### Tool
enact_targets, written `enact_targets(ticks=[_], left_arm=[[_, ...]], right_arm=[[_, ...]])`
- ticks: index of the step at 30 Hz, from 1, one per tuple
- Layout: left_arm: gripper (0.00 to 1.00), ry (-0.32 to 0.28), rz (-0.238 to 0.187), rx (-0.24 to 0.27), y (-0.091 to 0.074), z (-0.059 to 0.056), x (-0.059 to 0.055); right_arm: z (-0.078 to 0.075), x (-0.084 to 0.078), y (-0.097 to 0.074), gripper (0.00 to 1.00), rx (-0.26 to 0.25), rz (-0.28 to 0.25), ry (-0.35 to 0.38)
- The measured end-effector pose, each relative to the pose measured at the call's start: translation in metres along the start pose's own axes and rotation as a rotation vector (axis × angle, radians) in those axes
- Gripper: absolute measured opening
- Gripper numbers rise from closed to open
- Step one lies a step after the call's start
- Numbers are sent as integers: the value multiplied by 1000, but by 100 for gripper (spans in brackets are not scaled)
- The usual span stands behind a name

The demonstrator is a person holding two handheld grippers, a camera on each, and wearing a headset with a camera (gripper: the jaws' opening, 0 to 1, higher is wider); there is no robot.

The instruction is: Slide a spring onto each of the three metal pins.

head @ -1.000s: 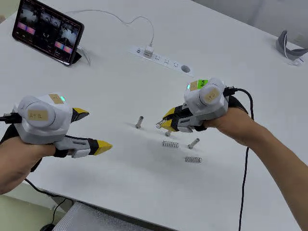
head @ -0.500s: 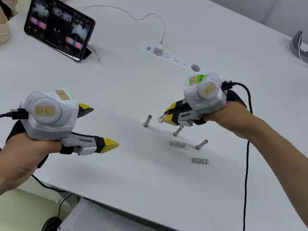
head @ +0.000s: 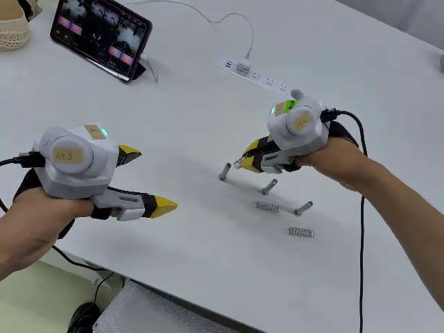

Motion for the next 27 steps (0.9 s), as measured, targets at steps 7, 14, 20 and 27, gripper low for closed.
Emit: enact_targets(ticks=[7, 14, 20, 27], left_arm=[[73, -10, 12, 6, -3, 2, -5], [72, -22, 16, 7, -4, 2, -7], [71, -24, 22, 14, -5, 4, -10], [70, -28, 29, 15, -4, 4, -12]], right_arm=[[-4, 1, 8, 12, 14, 0, -5], [-7, 2, 15, 12, 20, 6, -3], [-8, 2, 20, 12, 35, 12, -9], [-10, 2, 24, 13, 47, 21, -21]])
Point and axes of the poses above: the centre of the closed fingertips' face, and the gripper's own axes: y roughly forward along the fingers, z roughly to its left, x roughly out of its top, the point moved 8 cm from there along -y, roughly backward along the fingers, and after that the axes turned 4 degrees about x, right-handed, at the moved point
